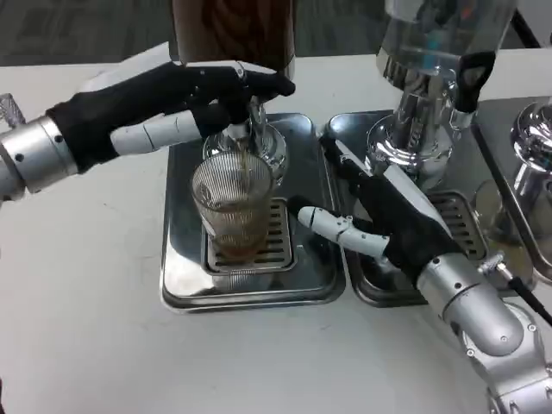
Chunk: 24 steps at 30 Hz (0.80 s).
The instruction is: Grasp the cup under the faucet to collect the drink, then remove the cup.
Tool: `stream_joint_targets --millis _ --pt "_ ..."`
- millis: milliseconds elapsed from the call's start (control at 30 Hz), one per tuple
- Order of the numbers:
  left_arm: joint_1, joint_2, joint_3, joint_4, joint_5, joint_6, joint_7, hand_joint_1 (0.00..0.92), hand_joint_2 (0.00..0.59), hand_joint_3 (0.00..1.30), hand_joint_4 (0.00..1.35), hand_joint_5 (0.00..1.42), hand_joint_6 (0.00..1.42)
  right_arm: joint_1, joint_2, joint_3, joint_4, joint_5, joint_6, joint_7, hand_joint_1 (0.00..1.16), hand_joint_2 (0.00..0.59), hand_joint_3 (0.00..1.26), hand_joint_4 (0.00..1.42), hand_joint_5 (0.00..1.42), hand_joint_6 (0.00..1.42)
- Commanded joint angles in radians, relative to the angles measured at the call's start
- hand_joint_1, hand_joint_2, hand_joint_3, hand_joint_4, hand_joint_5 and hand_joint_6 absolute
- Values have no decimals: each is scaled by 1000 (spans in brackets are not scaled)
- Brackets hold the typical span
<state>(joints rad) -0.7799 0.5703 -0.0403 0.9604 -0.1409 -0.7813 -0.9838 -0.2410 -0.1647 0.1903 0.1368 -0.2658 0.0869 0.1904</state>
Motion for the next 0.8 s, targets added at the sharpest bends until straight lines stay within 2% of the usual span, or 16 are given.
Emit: stream_joint_targets --millis 33,333,800 --pt "45 11 -26 10 54 18 -18 0 56 253 117 118 103 -42 8 -10 37 13 -30 -17 478 233 0 0 0 0" --pt "46 15 -25 6 51 19 -12 0 56 253 117 118 103 -100 14 -14 111 21 -58 -21 478 234 0 0 0 8" --pt "58 22 -22 2 50 21 1 0 56 253 117 118 103 -198 44 -18 260 41 -122 -26 477 233 0 0 0 18"
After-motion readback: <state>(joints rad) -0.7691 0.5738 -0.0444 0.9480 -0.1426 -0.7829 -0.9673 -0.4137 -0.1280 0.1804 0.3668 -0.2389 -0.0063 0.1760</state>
